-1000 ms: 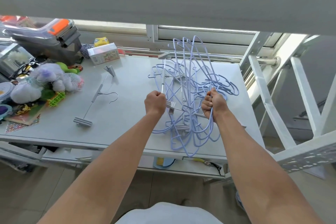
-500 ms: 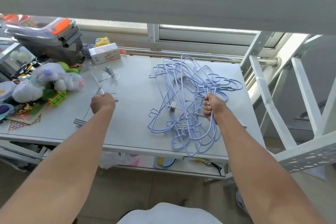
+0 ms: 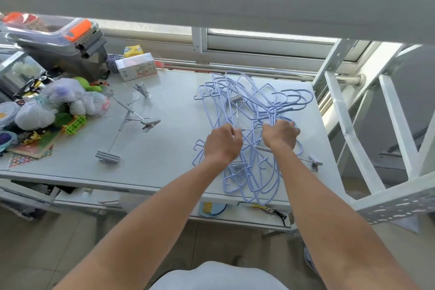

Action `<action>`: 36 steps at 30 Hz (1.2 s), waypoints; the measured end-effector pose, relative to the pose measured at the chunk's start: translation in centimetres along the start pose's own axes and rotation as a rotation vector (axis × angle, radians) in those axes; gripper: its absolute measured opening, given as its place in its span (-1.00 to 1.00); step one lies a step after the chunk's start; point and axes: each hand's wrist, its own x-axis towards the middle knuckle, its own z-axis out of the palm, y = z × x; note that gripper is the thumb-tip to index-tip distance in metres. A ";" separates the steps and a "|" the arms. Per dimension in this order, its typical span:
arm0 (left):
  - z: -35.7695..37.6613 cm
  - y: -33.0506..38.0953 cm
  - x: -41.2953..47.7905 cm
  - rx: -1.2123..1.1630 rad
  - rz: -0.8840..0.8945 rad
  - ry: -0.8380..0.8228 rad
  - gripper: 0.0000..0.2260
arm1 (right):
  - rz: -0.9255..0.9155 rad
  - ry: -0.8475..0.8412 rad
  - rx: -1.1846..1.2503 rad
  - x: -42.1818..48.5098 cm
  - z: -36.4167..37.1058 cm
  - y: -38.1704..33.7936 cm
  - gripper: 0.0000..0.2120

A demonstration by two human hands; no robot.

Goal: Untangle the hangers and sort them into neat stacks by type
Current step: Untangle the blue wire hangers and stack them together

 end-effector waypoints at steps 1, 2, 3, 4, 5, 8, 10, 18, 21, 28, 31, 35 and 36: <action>0.4 0.5 -0.2 0.013 -0.010 -0.022 -0.69 | 0.007 -0.023 -0.032 0.0 -0.1 -0.1 -0.57; 0.8 0.9 -0.4 0.040 -0.021 -0.042 -0.69 | 0.014 -0.050 -0.039 0.0 -0.2 -0.1 -0.58; 1.1 1.3 -0.6 0.067 -0.028 -0.062 -0.68 | 0.021 -0.067 -0.026 0.0 -0.3 0.0 -0.61; 1.3 1.6 -0.6 0.089 -0.032 -0.084 -0.67 | 0.017 -0.069 -0.011 0.0 -0.3 0.1 -0.64; 1.5 1.9 -0.7 0.102 -0.032 -0.102 -0.67 | 0.017 -0.064 0.006 -0.2 -0.5 0.2 -0.68; 1.8 2.3 -0.9 0.074 -0.046 -0.142 -0.65 | 0.004 -0.030 0.049 -0.4 -0.8 0.4 -0.70; 1.8 2.4 -1.1 0.025 -0.083 -0.153 -0.60 | -0.011 -0.033 0.088 -0.6 -0.9 0.4 -0.66; 1.3 2.5 -0.9 -0.213 -0.210 -0.053 -0.46 | -0.101 -0.075 0.158 -0.1 -1.3 0.3 -0.93; 1.1 2.2 -0.3 -0.208 -0.245 -0.080 -0.57 | -0.130 -0.083 0.153 0.5 -1.5 -0.1 -0.95; 0.7 2.2 0.7 -0.112 -0.294 -0.166 -0.71 | -0.163 -0.263 0.137 1.3 -1.3 -1.0 -0.81; 0.5 1.9 1.1 -0.146 -0.296 -0.164 -0.73 | -0.134 -0.255 0.139 1.4 -1.6 -1.3 -0.73; -0.3 1.2 1.6 -0.144 -0.253 -0.192 -0.87 | -0.144 0.099 0.114 2.4 -2.6 -1.2 -0.67; -0.7 0.9 1.8 -0.127 -0.249 -0.196 -0.89 | -0.239 0.084 0.024 2.8 -2.8 -1.1 -0.61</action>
